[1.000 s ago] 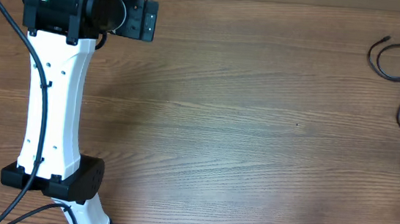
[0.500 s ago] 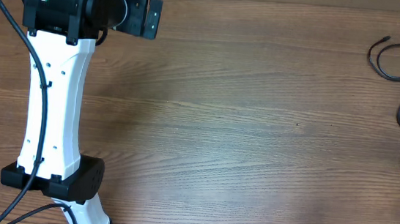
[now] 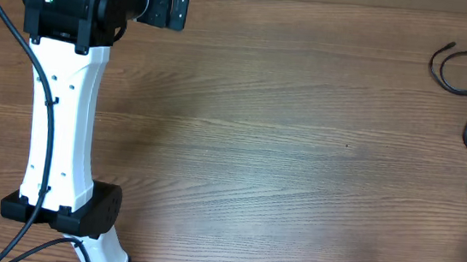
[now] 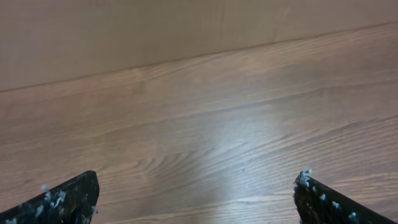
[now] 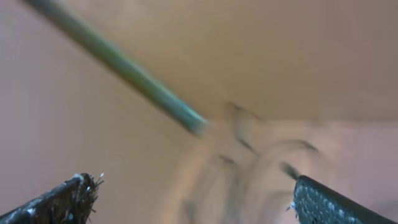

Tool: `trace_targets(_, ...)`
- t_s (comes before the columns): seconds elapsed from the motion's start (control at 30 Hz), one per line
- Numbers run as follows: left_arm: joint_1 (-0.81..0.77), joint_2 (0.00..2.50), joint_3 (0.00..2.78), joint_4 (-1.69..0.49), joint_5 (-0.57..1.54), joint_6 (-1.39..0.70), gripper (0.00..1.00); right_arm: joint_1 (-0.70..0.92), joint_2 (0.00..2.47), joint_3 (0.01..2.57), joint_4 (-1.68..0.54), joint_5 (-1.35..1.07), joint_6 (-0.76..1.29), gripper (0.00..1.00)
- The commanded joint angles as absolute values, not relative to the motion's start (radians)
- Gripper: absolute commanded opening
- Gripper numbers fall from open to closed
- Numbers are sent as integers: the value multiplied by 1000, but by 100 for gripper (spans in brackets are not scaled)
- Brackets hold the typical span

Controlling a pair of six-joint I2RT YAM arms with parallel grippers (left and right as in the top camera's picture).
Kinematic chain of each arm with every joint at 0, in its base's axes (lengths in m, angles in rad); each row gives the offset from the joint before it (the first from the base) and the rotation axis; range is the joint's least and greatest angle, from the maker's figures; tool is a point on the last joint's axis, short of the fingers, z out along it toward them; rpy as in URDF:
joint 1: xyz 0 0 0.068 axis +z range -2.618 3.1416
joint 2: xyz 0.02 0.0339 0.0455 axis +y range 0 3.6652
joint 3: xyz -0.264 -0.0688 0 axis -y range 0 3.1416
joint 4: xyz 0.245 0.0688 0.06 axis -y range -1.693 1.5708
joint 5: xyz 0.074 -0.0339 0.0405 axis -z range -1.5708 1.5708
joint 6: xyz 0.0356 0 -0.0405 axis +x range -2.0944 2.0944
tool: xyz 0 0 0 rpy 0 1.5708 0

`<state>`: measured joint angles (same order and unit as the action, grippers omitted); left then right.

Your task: Untangle cables

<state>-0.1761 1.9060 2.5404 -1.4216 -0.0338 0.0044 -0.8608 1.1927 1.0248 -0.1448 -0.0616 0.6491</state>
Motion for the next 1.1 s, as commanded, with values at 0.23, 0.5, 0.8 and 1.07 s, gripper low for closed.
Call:
trace_targets(0.23, -199, 1901, 2565, -1256, -23, -78, 100, -637, 1188, 1011, 114, -356, 301, 100)
trace_targets(0.5, -270, 1901, 2571, -864, -63, -77, 100, -265, 1156, 1107, 447, -645, 147, 100)
trace_targets(0.8, -281, 1814, 2595, -922, -191, -12, 100, -47, 1109, 1112, 299, -865, 156, 100)
trace_targets(1.07, -244, 1513, 2178, -813, -262, -14, 100, -269, 591, 1092, -284, -646, -147, 100)
